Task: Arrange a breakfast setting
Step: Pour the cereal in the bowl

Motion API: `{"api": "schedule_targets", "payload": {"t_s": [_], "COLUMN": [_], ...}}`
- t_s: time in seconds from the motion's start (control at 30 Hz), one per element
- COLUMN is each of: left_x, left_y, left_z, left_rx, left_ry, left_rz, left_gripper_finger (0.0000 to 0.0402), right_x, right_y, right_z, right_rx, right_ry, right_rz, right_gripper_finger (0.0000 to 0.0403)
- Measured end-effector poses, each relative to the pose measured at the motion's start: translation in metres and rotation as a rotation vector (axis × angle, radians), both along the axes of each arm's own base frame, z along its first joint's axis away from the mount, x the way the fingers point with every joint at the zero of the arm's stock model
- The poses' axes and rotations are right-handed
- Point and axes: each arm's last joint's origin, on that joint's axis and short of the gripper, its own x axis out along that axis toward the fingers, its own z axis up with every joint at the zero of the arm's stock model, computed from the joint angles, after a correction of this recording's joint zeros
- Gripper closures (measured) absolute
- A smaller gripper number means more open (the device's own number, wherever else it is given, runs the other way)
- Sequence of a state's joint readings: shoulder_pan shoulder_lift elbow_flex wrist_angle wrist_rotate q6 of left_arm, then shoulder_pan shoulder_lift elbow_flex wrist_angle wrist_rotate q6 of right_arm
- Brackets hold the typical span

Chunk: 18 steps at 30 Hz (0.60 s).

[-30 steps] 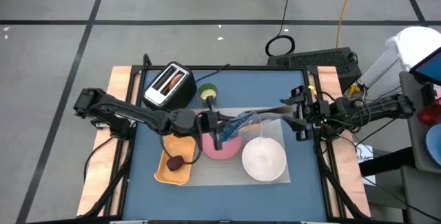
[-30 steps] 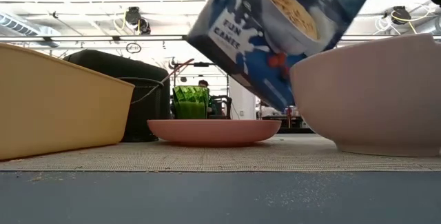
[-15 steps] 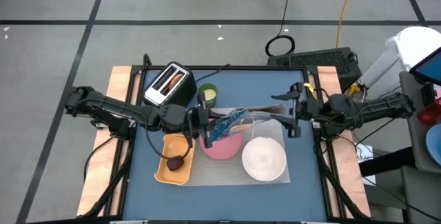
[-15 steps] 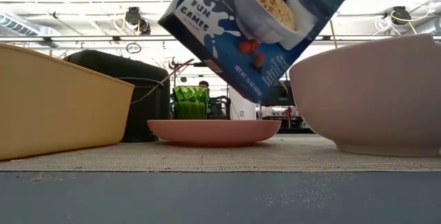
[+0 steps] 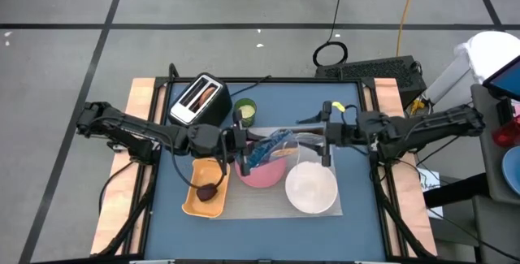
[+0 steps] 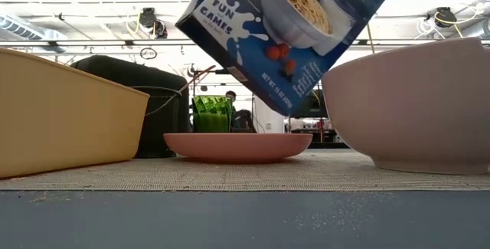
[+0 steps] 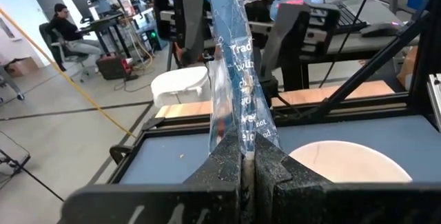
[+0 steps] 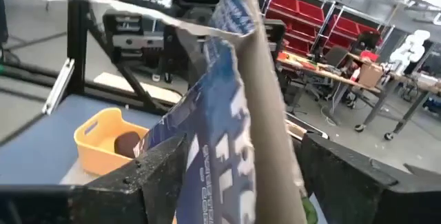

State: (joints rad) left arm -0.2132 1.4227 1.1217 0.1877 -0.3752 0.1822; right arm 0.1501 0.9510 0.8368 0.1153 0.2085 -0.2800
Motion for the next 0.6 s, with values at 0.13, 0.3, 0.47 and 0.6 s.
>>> {"api": "schedule_targets", "payload": {"t_s": [0.13, 0.3, 0.47, 0.6], "left_x": [-0.0002, -0.0001, 0.0000, -0.0002], "left_y": [-0.0002, -0.0002, -0.0002, -0.0001], "left_z": [-0.0012, -0.0013, -0.0009, -0.0001], "left_rx": [0.005, 0.005, 0.005, 0.007], "left_ry": [0.013, 0.013, 0.009, 0.003], "left_rz": [0.000, -0.001, 0.000, 0.003], "left_gripper_finger": [0.0396, 0.0396, 0.0396, 0.0396], "right_x": [0.0061, 0.0072, 0.0072, 0.0074], "right_y": [0.0009, 0.0010, 0.0011, 0.0011], "right_z": [-0.0052, -0.0060, -0.0052, -0.0040], "right_rx": [-0.029, -0.032, -0.055, -0.055], "right_ry": [0.028, 0.031, 0.025, 0.011], "right_rz": [0.002, 0.002, 0.008, 0.006], "right_gripper_finger": [0.0185, 0.0269, 0.0371, 0.0392]}}
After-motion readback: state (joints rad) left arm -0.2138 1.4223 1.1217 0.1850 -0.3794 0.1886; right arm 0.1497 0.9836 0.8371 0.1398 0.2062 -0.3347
